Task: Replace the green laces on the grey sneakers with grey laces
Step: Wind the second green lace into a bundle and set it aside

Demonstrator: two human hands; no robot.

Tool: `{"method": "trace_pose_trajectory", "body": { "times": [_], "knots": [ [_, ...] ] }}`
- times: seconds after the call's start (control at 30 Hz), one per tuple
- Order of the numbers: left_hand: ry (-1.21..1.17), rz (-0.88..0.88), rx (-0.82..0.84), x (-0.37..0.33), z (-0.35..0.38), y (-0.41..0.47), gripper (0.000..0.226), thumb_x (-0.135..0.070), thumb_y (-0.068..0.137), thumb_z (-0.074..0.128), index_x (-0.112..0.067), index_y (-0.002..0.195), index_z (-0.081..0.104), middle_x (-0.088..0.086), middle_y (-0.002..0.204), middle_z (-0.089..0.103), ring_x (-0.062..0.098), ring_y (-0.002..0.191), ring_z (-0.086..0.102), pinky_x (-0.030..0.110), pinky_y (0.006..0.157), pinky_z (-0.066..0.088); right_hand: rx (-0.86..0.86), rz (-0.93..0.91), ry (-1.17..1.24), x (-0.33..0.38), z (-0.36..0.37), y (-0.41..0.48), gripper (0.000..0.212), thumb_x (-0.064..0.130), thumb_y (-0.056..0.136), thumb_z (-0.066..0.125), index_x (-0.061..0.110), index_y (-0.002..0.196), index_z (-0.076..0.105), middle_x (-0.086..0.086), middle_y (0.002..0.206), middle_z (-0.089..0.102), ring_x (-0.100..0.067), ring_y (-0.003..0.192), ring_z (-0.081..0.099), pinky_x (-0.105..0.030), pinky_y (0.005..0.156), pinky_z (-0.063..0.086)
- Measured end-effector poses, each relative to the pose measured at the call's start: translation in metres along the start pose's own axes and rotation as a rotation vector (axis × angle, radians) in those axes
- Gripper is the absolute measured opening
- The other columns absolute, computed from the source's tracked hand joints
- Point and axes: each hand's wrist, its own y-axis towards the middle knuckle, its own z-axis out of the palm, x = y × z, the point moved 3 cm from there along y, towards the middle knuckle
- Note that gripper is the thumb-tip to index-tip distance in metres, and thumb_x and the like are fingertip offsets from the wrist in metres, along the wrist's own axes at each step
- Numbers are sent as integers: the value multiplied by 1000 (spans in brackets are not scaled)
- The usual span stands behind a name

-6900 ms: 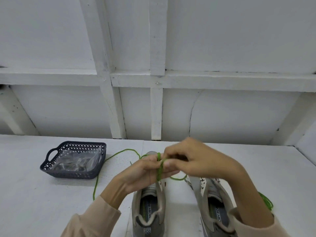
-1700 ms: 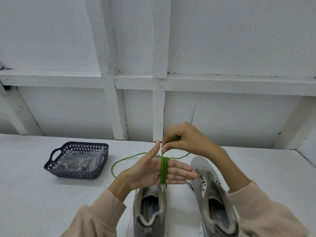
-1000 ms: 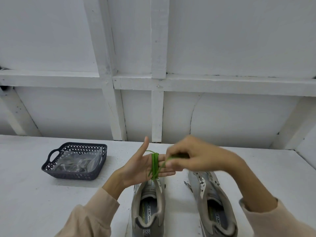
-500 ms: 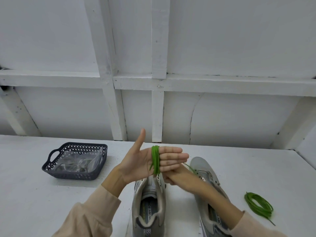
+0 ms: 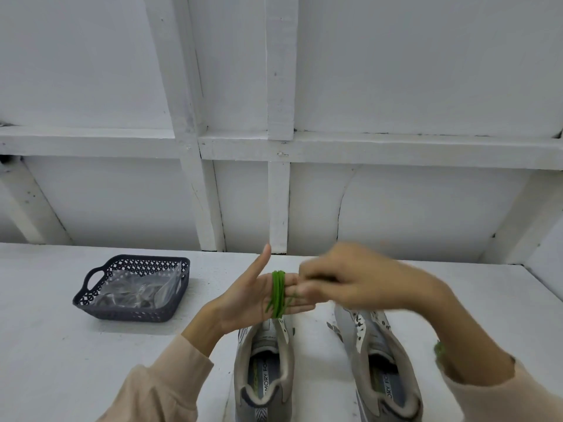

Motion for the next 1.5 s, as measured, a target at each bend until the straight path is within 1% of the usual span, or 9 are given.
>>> {"method": "trace_pose_trajectory", "body": {
  "times": [0.17,0.33,0.43,0.53,0.67,0.8,0.9,1.17,1.5],
  "knots": [
    [148,-28,94,2,10,4,97,-74,89,17,6,136,48,29,140,48,35,134,45,41,117,30,-237,26,138,-40,-18,28,19,42,88,66,25,84,73,8,62,63,-4,56,52,-24,59,38],
    [120,-7,168,-4,19,4,99,-80,84,31,4,133,51,25,137,53,33,132,48,40,116,32,-323,98,275,-71,13,46,20,53,79,67,34,79,73,-5,68,68,-24,62,57,-38,63,46],
    [-58,104,161,-16,14,1,101,-78,83,40,7,137,47,28,140,48,33,133,46,41,117,31,-242,148,500,-81,54,42,13,25,90,59,31,89,71,8,72,70,-5,69,62,-33,68,50],
    [-269,219,166,-27,5,-2,101,-72,88,41,11,144,32,31,150,32,37,143,30,43,120,22,-96,168,393,-66,92,26,19,28,96,56,18,100,72,25,66,62,7,67,56,-19,68,44],
    [-224,245,37,-24,-6,0,97,-71,89,34,8,145,32,27,152,32,34,144,30,40,119,24,178,41,199,-30,103,6,26,31,102,48,15,111,67,10,76,64,0,71,51,-22,69,39],
    [-92,166,-87,-12,-10,6,94,-71,88,23,5,142,38,24,146,44,30,139,40,36,115,34,285,-16,93,-2,67,-2,18,28,100,52,21,84,56,15,57,47,6,59,48,-18,59,31],
    [-51,85,-125,-2,-7,4,90,-71,88,20,-1,132,55,17,130,61,24,118,61,29,96,49,140,-37,27,5,23,1,22,33,98,54,19,83,61,19,63,51,9,65,50,-14,61,33],
    [78,25,90,3,11,2,96,-76,86,34,6,134,49,29,138,49,35,133,46,41,115,32,-402,27,-17,-40,-18,32,19,49,83,67,31,81,72,11,69,67,-4,64,57,-32,60,46],
    [-254,207,133,-15,8,1,97,-71,88,45,10,141,39,31,146,39,36,140,36,43,120,23,-261,210,390,-64,96,15,21,33,84,55,38,64,57,11,56,54,-8,55,49,-37,60,44]
  ]
}}
